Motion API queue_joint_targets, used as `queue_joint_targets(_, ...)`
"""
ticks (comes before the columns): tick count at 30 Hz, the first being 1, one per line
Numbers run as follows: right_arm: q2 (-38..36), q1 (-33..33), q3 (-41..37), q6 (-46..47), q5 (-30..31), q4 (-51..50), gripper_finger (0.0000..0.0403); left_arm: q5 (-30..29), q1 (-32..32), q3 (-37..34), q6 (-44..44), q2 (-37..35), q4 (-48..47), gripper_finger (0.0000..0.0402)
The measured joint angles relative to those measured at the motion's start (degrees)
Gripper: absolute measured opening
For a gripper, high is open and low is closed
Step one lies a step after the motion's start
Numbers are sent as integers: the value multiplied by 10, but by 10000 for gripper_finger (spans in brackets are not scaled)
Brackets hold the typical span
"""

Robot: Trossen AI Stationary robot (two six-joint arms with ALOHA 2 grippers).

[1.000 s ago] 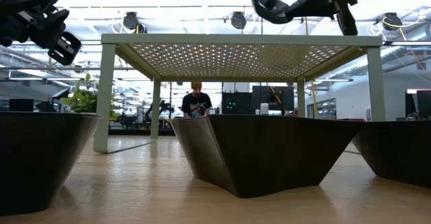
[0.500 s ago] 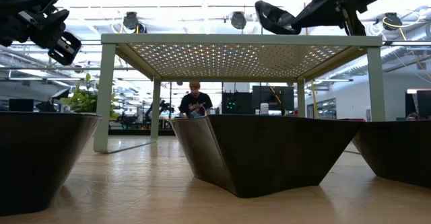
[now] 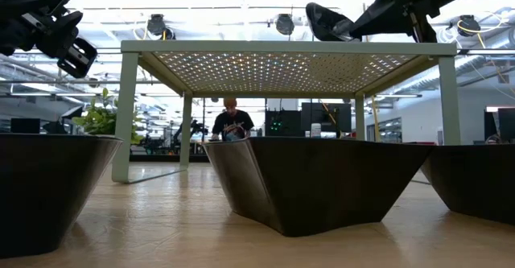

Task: Pick & Place Mini shaped plates
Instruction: Stack the leaf-shaped plate on top of the leaf-shaped plate on the shelf

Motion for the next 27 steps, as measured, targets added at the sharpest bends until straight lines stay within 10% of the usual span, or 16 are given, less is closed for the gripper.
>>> queue_joint_targets(27, 0, 0, 0, 2, 0, -25, 0, 0, 0, 0, 0, 0, 0, 129)
